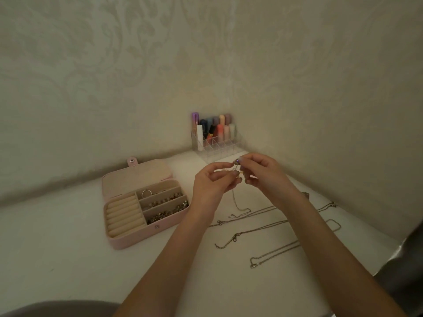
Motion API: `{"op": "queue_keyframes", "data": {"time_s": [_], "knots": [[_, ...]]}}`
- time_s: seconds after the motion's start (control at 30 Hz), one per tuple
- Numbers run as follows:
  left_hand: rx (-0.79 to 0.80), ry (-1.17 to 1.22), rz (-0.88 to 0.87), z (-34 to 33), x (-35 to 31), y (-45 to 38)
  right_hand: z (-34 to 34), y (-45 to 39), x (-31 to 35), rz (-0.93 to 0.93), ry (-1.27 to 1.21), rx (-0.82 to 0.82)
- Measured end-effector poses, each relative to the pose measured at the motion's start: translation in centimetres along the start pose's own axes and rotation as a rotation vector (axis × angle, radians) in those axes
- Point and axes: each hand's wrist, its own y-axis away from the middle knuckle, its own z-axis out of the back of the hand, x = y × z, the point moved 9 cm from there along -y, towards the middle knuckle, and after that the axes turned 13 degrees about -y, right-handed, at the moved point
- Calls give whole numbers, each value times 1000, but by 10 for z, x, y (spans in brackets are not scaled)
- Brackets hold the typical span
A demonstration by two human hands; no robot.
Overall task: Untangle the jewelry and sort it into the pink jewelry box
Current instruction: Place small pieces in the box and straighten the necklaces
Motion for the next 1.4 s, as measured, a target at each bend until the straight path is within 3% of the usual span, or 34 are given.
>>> {"op": "queue_keyframes", "data": {"time_s": [0.13, 0.43, 0.77, 1.13, 1.4], "knots": [[6, -43, 17, 0, 2, 0, 1, 1, -4, -47, -158, 5], [-72, -206, -5, 10, 1, -3, 5, 1, 1, 28, -184, 9], [-54, -360, -89, 5, -5, -2, 14, 1, 4, 35, -235, -25], [78, -559, -69, 3, 4, -1, 90, -2, 5, 189, -538, -457], [26, -735, -162, 18, -17, 7, 93, -1, 12, 260, -480, -469]]}}
